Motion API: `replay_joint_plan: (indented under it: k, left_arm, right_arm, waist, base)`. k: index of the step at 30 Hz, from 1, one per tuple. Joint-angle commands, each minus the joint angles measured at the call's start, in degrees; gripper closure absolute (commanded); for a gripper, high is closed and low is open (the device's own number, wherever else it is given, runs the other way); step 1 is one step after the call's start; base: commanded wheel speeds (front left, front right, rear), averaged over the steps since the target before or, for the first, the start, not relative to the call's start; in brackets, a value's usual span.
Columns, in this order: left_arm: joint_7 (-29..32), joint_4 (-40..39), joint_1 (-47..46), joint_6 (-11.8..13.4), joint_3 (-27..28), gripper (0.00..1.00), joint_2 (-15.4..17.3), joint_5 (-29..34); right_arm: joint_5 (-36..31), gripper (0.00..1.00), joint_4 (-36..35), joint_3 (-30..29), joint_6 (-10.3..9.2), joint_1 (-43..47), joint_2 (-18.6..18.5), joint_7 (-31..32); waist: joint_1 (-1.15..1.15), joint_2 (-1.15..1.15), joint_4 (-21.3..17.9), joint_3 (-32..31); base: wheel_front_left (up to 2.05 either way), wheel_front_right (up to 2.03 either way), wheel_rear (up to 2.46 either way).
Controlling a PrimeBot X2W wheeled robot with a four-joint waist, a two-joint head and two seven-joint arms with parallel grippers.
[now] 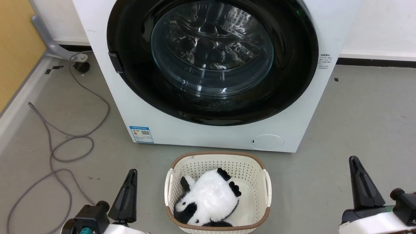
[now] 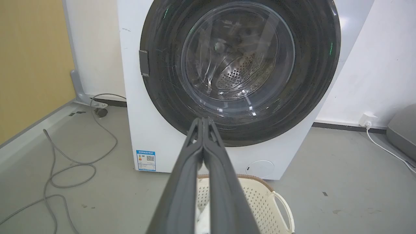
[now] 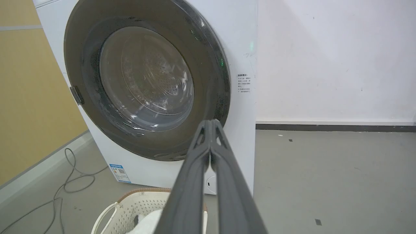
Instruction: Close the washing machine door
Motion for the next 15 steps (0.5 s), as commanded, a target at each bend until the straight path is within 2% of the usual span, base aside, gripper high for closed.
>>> replay_joint_plan:
  k: [1,15]
  left_arm:
    - [0.4,-0.2,-0.3,0.4,0.1,1.0,0.0,0.5]
    - [2.1,-0.5,-0.7,1.2,0.3,1.0,0.0,1.8]
  right_arm:
    - [-0.6,1.0,-0.2,0.1,0.0,-0.1,0.3,0.4]
    - [-2.1,1.0,-0.5,0.4,-0.01,-0.3,0.7,2.1]
  waist:
    - [0.0,0.0,0.0,0.0]
    - [0.0,0.0,-0.4,-0.3]
  base:
    - [0.0,0.0,0.0]
    - [0.0,0.0,0.0]
